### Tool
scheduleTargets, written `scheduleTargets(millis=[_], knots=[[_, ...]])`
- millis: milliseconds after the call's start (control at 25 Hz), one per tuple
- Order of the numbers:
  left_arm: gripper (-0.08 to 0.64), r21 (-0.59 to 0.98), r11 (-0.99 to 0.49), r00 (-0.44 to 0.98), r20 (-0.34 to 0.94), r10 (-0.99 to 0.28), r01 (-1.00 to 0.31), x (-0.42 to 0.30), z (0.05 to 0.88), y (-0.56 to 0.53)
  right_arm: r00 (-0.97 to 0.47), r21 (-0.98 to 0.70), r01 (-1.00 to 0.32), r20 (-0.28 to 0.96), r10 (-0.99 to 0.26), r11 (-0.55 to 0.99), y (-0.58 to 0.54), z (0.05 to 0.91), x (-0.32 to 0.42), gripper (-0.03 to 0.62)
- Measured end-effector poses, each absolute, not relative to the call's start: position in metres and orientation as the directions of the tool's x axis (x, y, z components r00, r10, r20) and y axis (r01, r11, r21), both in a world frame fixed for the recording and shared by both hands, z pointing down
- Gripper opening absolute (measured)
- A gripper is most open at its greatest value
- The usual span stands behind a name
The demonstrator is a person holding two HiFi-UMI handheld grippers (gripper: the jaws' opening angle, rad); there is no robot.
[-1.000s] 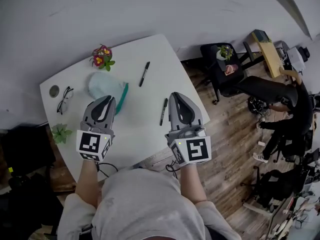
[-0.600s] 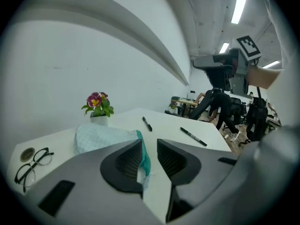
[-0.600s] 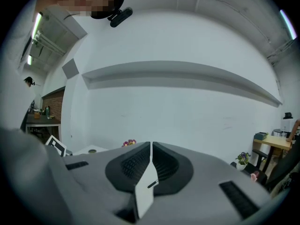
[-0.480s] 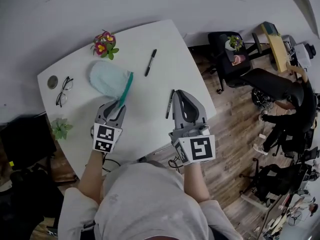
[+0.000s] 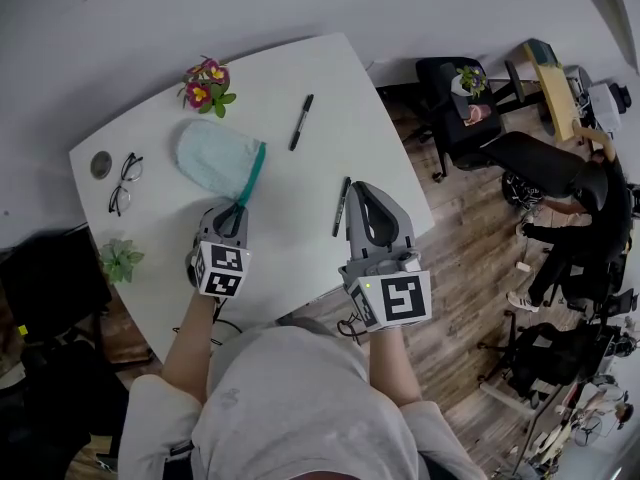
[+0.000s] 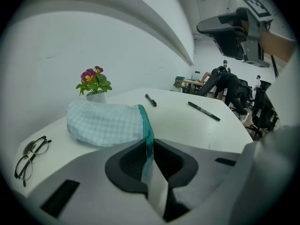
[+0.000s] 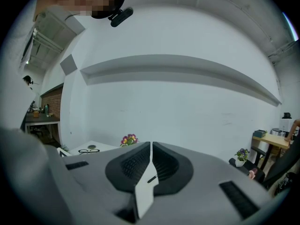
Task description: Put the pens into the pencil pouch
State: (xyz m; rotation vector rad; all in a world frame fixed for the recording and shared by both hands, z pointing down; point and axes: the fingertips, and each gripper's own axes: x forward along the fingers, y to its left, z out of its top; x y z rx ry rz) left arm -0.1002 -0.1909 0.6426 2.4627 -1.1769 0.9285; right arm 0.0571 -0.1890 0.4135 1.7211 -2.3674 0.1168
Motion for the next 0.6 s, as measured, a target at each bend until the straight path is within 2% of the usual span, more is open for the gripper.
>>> scheduleTargets(millis=[240, 600], knots=[[0.040, 0.002, -0.642, 0.493, 0.643, -0.586, -0.767, -0.102, 0.641, -0.192, -0.301, 0.069, -0.944, 0.216, -0.929, 0.322, -0.188, 0.412, 0.054, 0.034], [0.038, 0.206, -0.613, 0.627, 0.465, -0.625, -0.763, -0.091, 0.564, -0.204, -0.282, 0.079, -0.950, 0.198, -0.939, 0.302, -0.182, 0.402, 0.064, 0.034]])
